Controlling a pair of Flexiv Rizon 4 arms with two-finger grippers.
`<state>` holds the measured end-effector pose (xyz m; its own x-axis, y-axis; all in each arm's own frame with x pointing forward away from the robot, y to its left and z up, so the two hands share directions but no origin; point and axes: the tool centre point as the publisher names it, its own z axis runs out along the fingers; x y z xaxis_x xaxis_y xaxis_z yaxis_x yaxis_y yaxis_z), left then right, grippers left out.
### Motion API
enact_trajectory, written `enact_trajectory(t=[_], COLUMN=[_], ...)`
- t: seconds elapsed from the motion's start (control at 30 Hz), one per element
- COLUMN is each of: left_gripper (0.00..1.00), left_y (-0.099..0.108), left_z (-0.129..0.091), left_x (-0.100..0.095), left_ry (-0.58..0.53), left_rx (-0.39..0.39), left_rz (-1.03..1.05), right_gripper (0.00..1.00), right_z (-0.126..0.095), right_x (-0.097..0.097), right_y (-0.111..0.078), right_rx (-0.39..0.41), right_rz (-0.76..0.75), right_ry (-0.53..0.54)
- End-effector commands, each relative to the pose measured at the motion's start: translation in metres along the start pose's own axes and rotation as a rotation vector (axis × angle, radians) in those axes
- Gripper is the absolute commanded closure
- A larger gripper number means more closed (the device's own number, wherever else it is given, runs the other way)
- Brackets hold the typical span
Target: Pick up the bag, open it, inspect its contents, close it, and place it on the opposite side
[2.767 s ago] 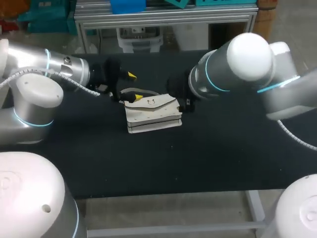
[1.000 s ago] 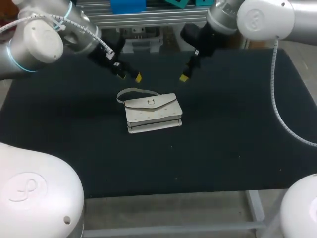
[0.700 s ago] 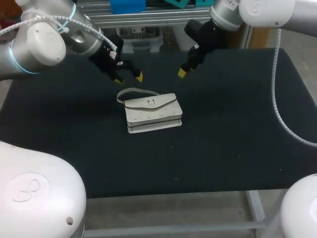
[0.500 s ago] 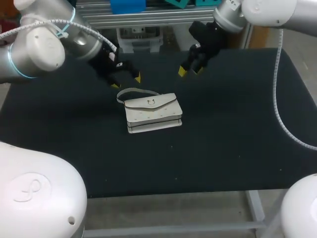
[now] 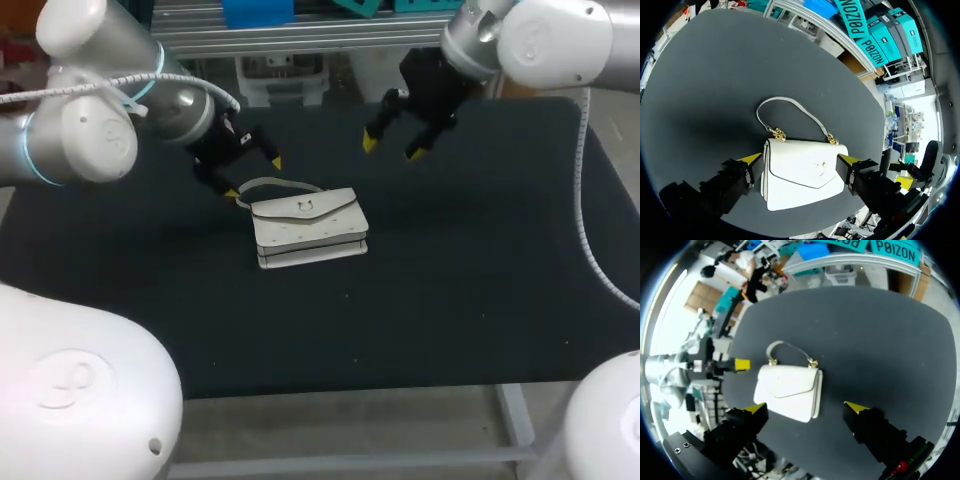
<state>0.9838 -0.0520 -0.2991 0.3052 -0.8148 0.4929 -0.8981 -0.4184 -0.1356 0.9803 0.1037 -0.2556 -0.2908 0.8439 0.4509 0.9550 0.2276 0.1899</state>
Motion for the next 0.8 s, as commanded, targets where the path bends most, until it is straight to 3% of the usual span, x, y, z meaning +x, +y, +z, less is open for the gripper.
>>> enact_trajectory(t=[0.03, 0.1, 0.17, 0.33, 0.8], left_gripper=[0.0, 0.0, 0.0, 0.0, 0.0], left_y=[0.005, 0.005, 0.006, 0.013, 0.01], left_z=[-0.001, -0.001, 0.006, 0.017, 0.028], left_x=[0.003, 0.003, 0.004, -0.003, -0.016], left_ry=[-0.055, -0.055, -0.061, 0.01, 0.154], left_rx=[0.109, 0.109, 0.128, 0.062, -0.053], left_rz=[-0.151, -0.151, -0.217, -0.342, -0.208], right_gripper=[0.0, 0.0, 0.0, 0.0, 0.0], right_z=[0.0, 0.006, 0.014, 0.031, 0.059], right_x=[0.001, 0.006, 0.011, 0.011, 0.008], right_y=[-0.007, -0.005, -0.005, -0.009, -0.003], right_rx=[-0.062, -0.059, -0.083, -0.055, 0.06], right_rz=[0.001, 0.019, 0.092, 0.212, 0.249], right_ry=[-0.006, 0.005, 0.093, 0.212, 0.292])
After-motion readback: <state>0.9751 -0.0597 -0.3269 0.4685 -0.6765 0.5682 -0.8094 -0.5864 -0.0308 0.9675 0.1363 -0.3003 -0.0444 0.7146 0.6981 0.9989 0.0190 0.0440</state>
